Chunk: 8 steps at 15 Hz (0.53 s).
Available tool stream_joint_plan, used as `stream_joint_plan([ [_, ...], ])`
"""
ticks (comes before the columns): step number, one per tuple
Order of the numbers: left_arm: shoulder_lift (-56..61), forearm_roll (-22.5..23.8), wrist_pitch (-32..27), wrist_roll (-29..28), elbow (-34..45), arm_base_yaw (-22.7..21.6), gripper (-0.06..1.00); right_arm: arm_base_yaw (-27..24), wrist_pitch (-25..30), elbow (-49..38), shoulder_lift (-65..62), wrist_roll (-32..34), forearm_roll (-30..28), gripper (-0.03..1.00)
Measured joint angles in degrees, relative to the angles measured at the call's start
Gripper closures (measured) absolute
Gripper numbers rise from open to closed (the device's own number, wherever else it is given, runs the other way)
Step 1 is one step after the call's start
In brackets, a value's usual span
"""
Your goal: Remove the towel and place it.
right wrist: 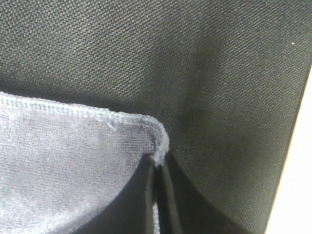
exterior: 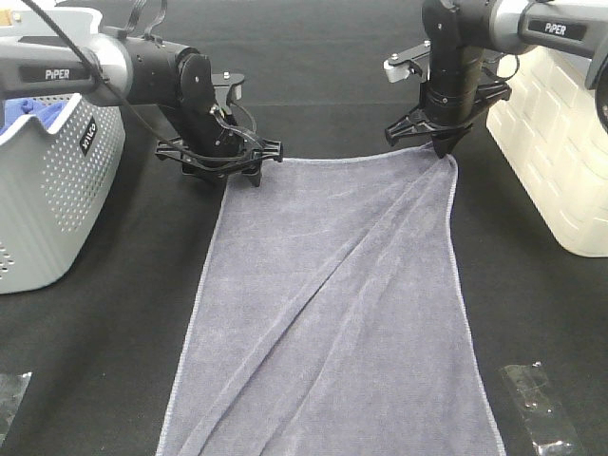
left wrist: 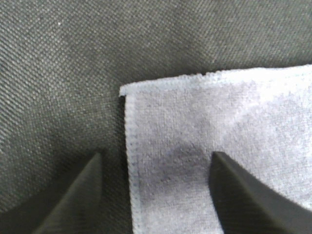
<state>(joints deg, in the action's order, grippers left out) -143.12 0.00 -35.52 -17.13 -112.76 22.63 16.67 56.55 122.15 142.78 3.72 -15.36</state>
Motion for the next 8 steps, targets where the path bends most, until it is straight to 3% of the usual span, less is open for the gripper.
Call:
stream_joint_plan([
  [5,-0.8,0.0,1.9,0.0,-0.2,-0.4,0.55,0.0,0.0,0.0,0.0,0.0,0.3,0.97],
  [8,-1.0,1.0,1.7,0.5,-0.6,-0.5,0.86,0.0,0.1,0.0,0.0,0.0,0.4,0.97],
])
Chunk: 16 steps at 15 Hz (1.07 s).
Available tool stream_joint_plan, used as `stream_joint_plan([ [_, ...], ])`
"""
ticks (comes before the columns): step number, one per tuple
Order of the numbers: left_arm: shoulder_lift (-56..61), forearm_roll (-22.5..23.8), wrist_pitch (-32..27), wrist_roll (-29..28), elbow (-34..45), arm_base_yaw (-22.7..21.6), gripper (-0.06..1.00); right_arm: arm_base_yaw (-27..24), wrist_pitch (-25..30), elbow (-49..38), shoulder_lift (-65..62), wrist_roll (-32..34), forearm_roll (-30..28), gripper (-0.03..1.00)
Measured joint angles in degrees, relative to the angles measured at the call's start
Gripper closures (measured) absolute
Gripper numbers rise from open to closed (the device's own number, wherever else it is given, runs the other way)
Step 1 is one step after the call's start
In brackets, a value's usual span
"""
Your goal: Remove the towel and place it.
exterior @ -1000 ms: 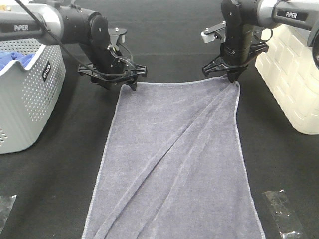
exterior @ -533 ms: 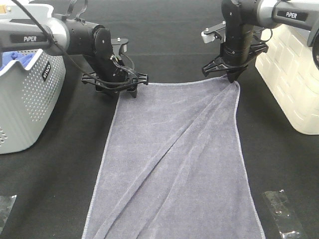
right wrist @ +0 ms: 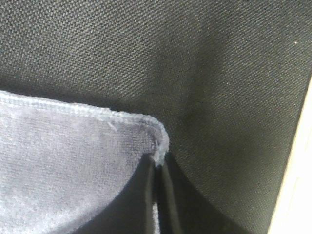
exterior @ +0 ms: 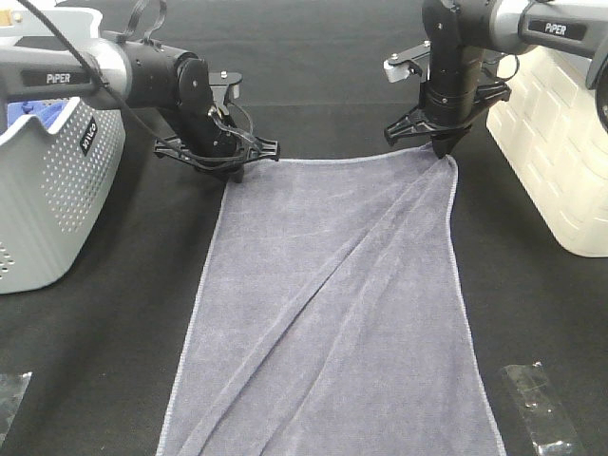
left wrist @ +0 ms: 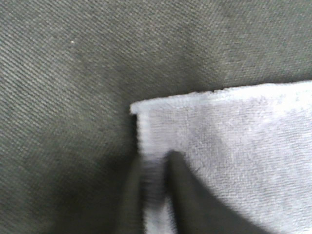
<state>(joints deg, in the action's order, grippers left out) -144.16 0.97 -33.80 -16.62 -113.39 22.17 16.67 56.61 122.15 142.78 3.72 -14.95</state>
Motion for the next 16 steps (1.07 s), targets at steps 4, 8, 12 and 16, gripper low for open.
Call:
stream_joint_plan([
  [4,-1.2,-0.6,-2.5,2.8,-5.4,0.1,0.94,0.0,0.0,0.0,0.0,0.0,0.0,0.97],
  [8,-1.2,8.7,-6.5,2.7,-13.4,0.0,0.94,0.0,-4.2,0.1,0.0,0.0,-0.2,0.97],
  [12,-1.2,13.1,-5.8,0.9,-14.5,-2.9,0.94,0.0,-11.7,4.0,0.0,0.0,-0.8,0.97],
  [16,-1.3,13.9,4.2,0.7,-14.5,-4.0,0.94,0.0,-20.1,4.5,0.4,0.0,-4.0,0.97],
])
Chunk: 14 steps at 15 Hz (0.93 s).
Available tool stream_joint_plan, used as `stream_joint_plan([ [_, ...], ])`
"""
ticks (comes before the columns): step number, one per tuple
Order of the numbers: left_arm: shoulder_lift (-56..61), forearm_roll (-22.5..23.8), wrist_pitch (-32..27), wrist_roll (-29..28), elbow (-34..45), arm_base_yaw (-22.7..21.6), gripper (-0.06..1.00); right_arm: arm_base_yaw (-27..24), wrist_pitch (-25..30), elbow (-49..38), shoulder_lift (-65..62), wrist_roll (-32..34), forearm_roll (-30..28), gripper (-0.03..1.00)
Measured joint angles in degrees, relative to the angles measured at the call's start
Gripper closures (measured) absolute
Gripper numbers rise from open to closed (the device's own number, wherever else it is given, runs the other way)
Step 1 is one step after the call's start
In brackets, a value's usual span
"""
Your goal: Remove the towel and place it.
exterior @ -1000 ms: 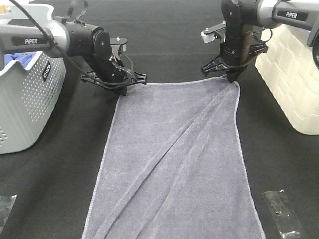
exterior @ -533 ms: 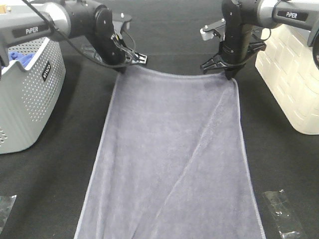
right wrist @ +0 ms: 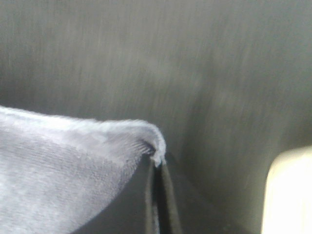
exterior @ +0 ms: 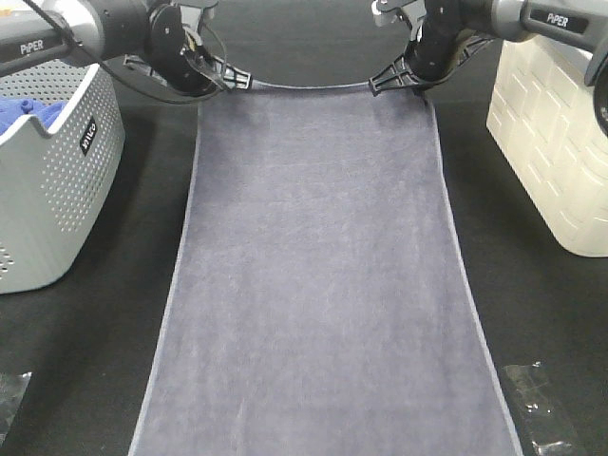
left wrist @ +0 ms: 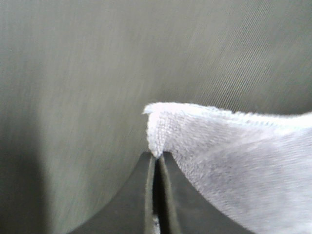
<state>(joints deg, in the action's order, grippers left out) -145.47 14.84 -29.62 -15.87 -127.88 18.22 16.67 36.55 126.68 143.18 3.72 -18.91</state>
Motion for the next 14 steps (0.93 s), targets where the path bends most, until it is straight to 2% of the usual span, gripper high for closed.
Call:
stream_joint_plan([
  [4,-2.3,1.0,9.3,-1.3,0.0,-1.1,0.94,-0.5,-9.3,0.0,2.6,0.5,-2.6,0.97],
  [10,-8.0,1.6,26.7,-1.5,0.0,-2.9,0.94,-2.7,-22.6,0.0,6.8,3.0,-3.5,0.97],
  [12,-8.4,1.6,28.6,-1.5,0.0,-2.9,0.94,-2.7,-24.7,0.0,8.0,3.0,-3.7,0.97],
  [14,-9.5,1.7,33.4,-1.5,0.0,-3.6,0.94,-2.8,-28.5,0.0,10.1,3.0,-3.8,0.97],
])
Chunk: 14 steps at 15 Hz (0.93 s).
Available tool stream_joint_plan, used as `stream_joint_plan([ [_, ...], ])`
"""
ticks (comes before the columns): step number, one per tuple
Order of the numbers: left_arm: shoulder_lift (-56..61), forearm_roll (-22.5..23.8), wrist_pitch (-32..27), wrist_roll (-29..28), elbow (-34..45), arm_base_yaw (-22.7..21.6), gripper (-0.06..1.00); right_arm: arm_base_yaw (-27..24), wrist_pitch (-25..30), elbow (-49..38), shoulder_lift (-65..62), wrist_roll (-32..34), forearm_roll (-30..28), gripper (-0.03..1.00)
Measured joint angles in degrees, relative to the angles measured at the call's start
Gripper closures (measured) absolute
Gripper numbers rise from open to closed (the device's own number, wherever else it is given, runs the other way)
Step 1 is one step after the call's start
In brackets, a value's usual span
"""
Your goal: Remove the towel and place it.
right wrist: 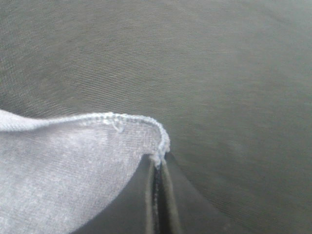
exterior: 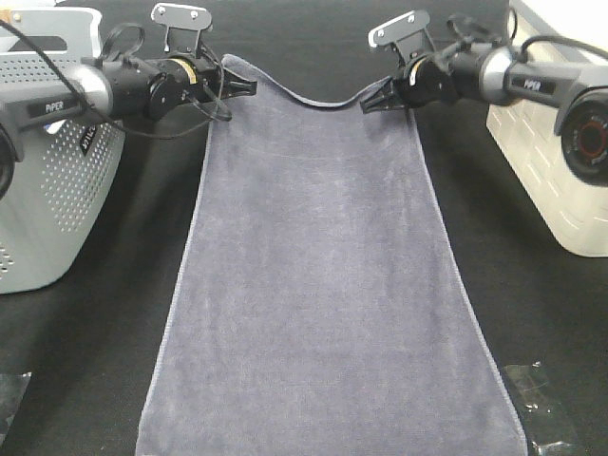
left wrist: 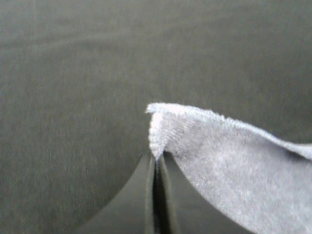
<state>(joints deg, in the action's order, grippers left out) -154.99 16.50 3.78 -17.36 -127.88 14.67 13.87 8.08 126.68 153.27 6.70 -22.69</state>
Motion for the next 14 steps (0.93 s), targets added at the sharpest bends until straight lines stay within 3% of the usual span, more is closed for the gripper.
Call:
stream_joint_plan([
  [3,-2.8,-1.3,4.7,0.0,0.0,-1.3,0.94,-1.0,-4.4,0.0,2.1,0.2,0.0,0.97],
  [6,-4.3,-3.4,3.5,0.0,0.0,-1.5,0.94,-1.2,-4.9,0.0,2.8,0.2,0.1,0.95],
  [9,-4.4,-5.4,0.2,0.0,-0.1,-1.5,0.91,-1.2,-4.6,0.0,2.8,0.2,0.1,0.78],
  [11,-4.4,-9.1,-1.1,0.0,-0.1,-1.5,0.76,-1.2,-2.9,0.0,2.8,1.6,0.0,0.57],
  [13,-4.4,-13.5,-1.4,0.0,-0.1,-1.5,0.49,-1.2,-0.9,0.0,2.8,3.2,0.0,0.32],
  [14,-4.4,-15.0,-1.4,0.0,-0.1,-1.5,0.41,-1.2,0.2,0.0,2.8,3.2,0.0,0.26],
])
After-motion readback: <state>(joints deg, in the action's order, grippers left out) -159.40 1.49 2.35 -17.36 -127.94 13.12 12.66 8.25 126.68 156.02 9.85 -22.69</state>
